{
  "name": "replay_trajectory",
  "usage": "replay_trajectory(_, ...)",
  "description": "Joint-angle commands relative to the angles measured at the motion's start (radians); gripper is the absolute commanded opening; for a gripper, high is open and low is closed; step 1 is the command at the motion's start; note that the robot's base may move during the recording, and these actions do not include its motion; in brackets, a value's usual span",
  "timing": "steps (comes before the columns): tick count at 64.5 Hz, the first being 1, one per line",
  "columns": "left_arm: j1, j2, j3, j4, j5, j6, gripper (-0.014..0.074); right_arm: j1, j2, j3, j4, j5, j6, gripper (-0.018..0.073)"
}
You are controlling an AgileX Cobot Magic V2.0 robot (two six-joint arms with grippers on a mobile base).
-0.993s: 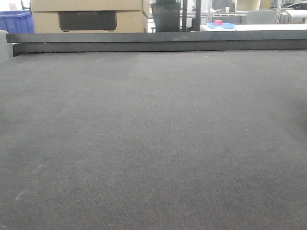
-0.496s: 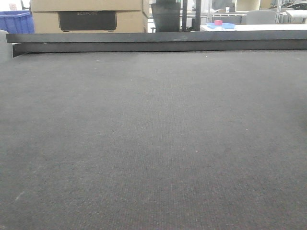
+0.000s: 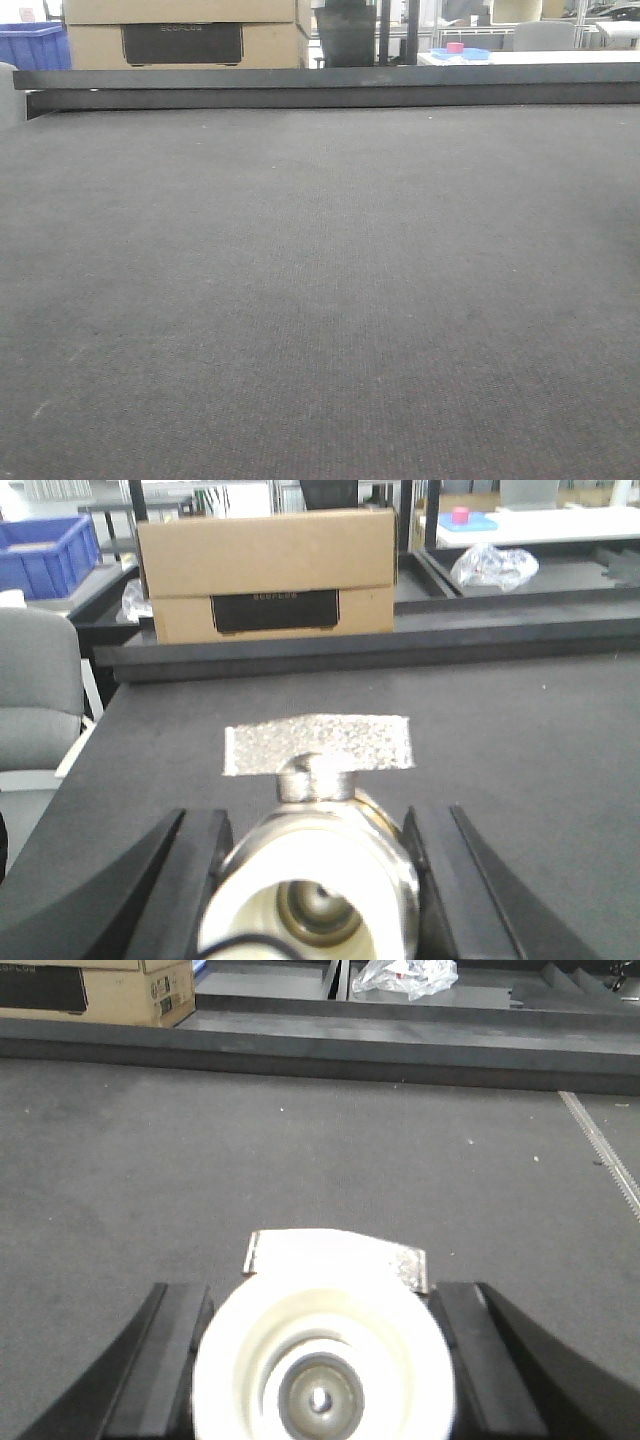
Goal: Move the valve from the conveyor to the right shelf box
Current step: 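Lift both held valves up off the conveyor belt, then drive the base away from the conveyor holding both valves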
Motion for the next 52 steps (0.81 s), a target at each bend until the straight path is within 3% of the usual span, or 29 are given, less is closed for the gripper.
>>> replay_trajectory(1, -0.003, -0.010, -0.014, -0.006, -0.057, -0.007, -0.0111, 0.000, -0.009, -0.020, -0.002, -0.068, -0.003, -0.0154)
replay_trajectory(52, -0.003, -0.010, -0.014, -0.006, -0.057, -0.007, -0.0111, 0.000, -0.009, -0.020, -0.002, -0.077, -0.003, -0.0154)
